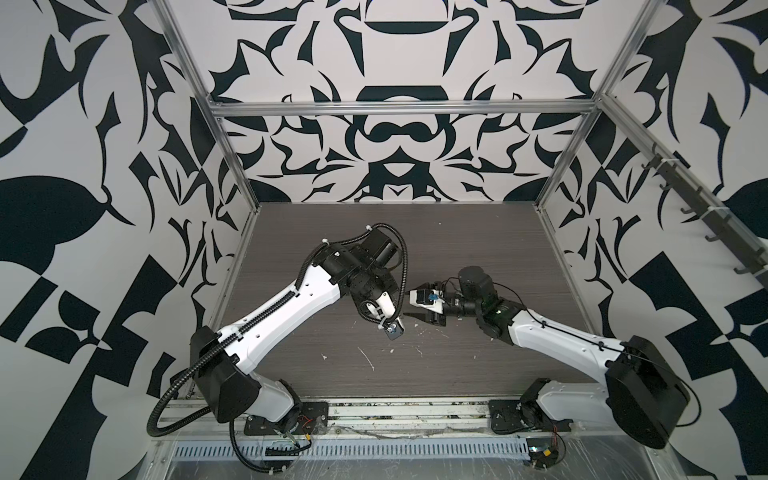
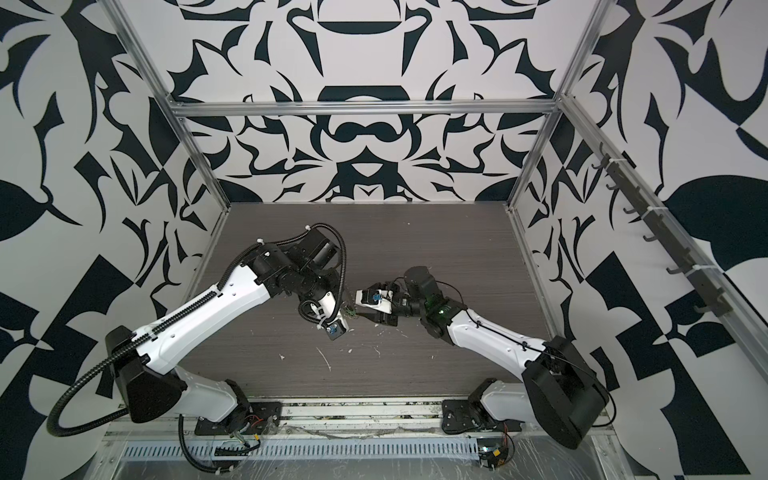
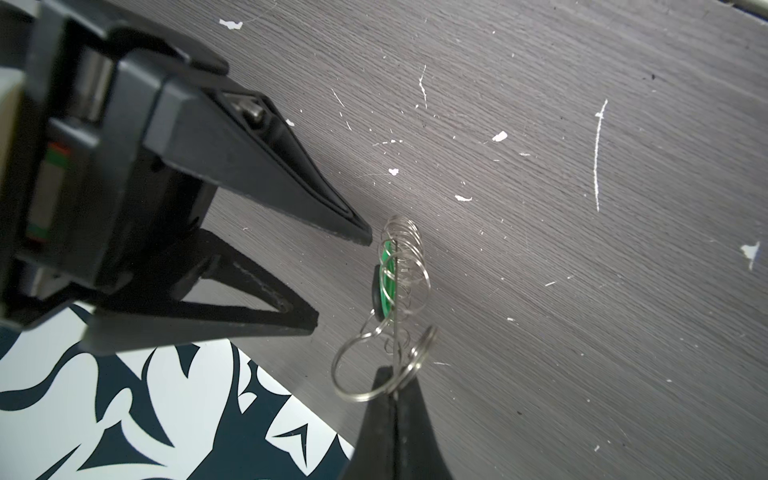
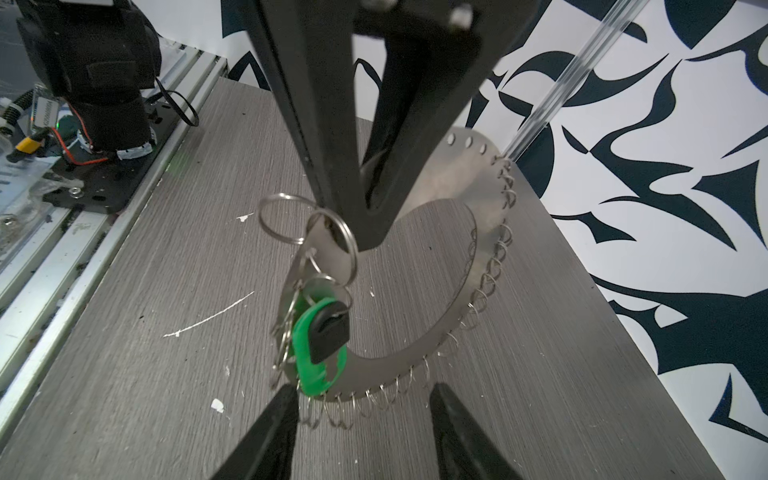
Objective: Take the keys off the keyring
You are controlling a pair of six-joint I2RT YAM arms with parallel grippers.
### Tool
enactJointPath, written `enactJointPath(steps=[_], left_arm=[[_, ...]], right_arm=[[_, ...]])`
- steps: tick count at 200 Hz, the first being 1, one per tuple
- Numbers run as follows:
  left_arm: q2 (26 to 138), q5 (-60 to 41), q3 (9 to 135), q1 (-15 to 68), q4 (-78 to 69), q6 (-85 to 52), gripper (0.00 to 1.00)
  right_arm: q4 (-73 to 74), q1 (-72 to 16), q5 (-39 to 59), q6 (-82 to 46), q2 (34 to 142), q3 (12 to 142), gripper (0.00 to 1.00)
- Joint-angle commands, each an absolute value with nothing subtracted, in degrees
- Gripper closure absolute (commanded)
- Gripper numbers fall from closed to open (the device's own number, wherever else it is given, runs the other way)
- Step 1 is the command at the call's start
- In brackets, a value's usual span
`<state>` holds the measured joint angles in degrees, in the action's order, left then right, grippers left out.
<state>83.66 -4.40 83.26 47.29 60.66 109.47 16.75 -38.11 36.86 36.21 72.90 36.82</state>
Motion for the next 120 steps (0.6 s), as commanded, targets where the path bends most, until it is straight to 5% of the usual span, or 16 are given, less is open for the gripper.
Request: enactJointPath(steps=[1,120], left_arm=[[82.29,-6.89,82.79,47.55,61.86,109.04,1.00],[82.09,-7.06,82.09,47.55,60.95,107.04,1.00]], right_arm=[[19.08,-38.50,37.33,36.05,72.86,39.12,0.46],[16.12,-40.07,37.88,35.67,74.05,40.34,0.46]])
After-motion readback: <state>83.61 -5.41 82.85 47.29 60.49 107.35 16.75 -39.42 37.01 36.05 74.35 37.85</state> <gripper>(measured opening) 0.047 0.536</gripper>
